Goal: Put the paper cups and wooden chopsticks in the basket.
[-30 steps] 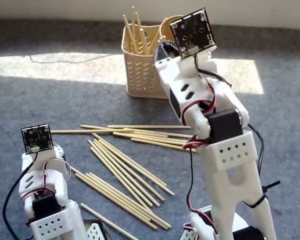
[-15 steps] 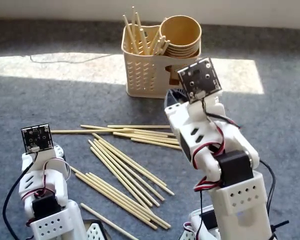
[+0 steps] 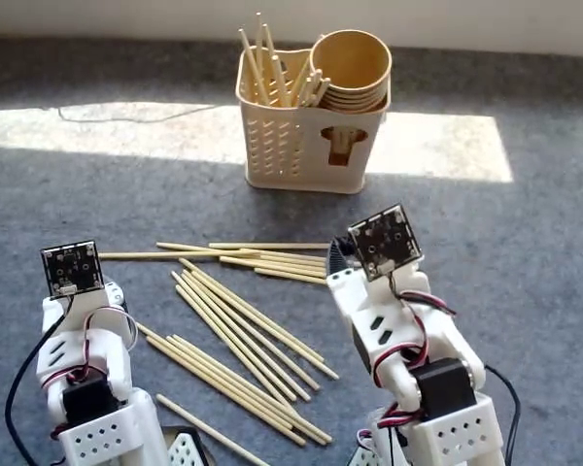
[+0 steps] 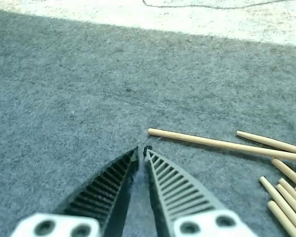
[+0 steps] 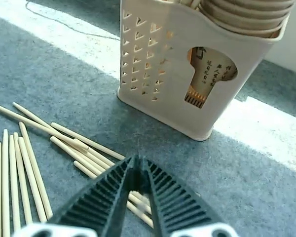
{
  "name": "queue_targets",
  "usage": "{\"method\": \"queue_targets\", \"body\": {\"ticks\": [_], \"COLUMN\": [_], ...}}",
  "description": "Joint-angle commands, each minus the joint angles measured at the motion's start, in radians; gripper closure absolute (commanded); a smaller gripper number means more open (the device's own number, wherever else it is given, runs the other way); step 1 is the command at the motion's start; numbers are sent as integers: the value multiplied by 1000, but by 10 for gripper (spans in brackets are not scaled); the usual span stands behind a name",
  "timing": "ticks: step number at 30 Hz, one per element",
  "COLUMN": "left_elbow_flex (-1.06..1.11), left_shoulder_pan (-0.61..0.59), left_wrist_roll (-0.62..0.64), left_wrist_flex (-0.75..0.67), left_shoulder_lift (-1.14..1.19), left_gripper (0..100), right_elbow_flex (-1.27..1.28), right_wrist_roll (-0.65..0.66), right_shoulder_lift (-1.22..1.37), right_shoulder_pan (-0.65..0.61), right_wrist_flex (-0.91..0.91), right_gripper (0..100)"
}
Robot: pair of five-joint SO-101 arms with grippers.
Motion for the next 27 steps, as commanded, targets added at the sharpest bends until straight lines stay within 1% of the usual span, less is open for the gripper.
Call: {"method": "queue_targets", "body": {"ticks": [1,6,13,15,19,24,27], "left_elbow_flex": [-8,-8,-12,-12,-30,-47,-107], "left_shoulder_pan": [18,18,15,15,16,16,18], "left_wrist_roll": [-8,-8,-8,-8,-8,-8,-8], "left_wrist_flex": [-15,-15,-15,-15,-14,-12,31], "left_shoulder_lift": [-12,-12,-12,-12,-10,-10,-10], "left_gripper": [961,961,961,961,961,961,961], "right_elbow_flex": [62,193,312,355,403,481,547], "right_wrist_roll": [-6,-6,-12,-12,-21,-209,-230], "right_shoulder_lift": [-96,-200,-389,-437,-424,-427,-427], "right_shoulder_pan": [12,19,176,193,216,277,332], "right_wrist_flex": [-31,-31,-27,-27,-27,13,16], "right_gripper": [992,992,992,992,992,992,992]}}
